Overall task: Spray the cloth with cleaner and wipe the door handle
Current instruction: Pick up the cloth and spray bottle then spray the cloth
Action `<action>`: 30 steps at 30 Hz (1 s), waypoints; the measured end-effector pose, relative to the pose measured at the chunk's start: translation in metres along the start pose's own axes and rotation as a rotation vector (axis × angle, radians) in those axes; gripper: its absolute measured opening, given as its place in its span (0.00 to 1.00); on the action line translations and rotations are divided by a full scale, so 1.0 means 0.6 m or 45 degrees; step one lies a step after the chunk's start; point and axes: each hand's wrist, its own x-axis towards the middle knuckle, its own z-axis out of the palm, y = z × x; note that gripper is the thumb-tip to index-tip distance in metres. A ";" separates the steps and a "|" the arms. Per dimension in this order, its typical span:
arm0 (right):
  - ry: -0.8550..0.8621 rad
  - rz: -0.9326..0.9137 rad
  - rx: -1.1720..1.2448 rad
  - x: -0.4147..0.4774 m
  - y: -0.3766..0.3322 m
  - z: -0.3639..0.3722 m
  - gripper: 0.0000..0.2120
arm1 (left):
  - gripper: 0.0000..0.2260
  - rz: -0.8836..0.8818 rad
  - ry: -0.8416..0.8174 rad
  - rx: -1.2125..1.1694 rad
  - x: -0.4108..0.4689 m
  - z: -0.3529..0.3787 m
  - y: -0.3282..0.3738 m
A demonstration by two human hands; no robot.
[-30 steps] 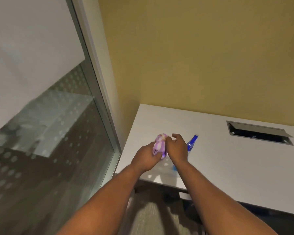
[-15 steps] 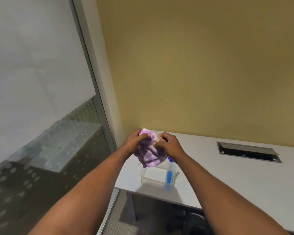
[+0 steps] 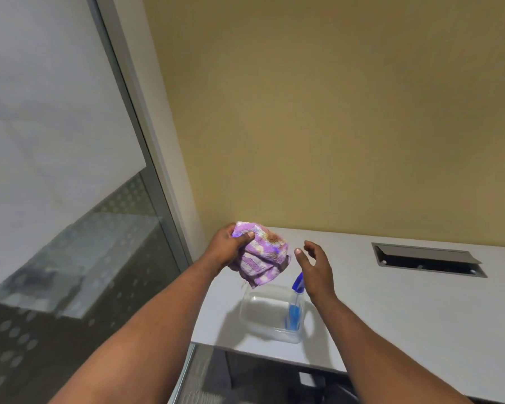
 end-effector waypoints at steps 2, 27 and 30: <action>0.016 0.050 -0.046 0.005 0.036 0.006 0.27 | 0.07 -0.042 -0.019 0.023 0.035 -0.004 -0.027; 0.149 0.058 -0.259 0.021 0.151 0.065 0.10 | 0.05 -0.151 -0.125 -0.084 0.149 0.008 -0.132; 0.150 -0.130 -0.186 0.014 0.085 0.063 0.03 | 0.02 -0.100 -0.067 -0.130 0.137 0.000 -0.089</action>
